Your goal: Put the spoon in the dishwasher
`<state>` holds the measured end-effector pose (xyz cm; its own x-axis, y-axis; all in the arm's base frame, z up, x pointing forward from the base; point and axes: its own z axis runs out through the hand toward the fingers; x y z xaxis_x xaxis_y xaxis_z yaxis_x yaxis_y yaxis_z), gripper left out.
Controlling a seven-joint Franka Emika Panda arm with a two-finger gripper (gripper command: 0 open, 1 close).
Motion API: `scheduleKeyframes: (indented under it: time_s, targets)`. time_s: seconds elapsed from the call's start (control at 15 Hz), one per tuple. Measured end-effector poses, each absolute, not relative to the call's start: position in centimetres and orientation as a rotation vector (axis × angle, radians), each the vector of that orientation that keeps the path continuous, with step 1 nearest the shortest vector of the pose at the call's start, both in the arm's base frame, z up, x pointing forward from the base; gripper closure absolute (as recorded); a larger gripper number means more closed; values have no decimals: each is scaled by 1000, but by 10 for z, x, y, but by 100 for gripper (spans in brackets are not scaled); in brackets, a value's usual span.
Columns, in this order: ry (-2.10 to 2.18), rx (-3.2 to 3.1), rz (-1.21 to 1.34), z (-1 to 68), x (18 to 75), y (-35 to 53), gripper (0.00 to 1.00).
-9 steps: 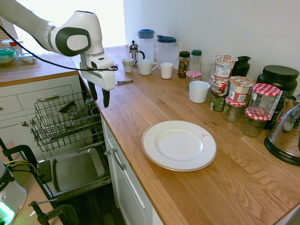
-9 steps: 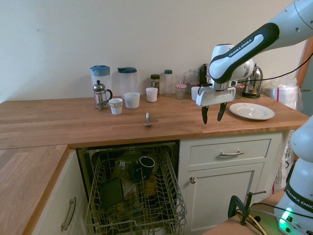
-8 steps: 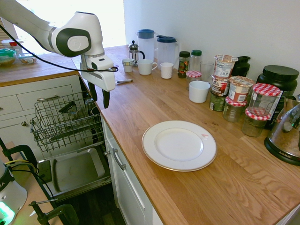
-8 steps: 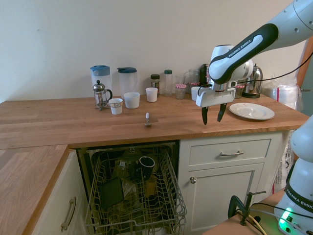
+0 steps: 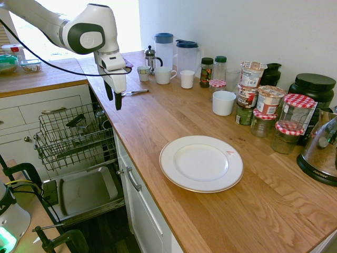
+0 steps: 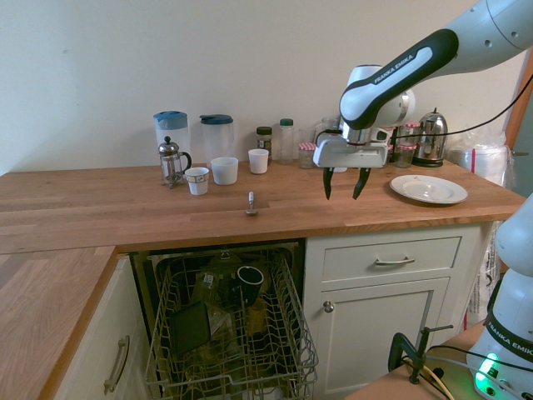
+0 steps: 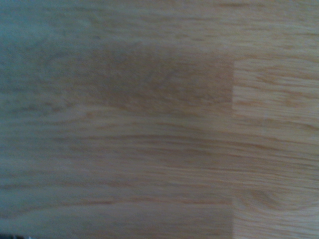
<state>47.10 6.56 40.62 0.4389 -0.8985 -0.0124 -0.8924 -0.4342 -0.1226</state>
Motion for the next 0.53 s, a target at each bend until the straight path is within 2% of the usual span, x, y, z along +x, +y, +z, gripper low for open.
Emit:
scheduleKeyframes:
  time_s: [0.53]
  targets:
    - [1796,-2396,-216,414,567,161,0]
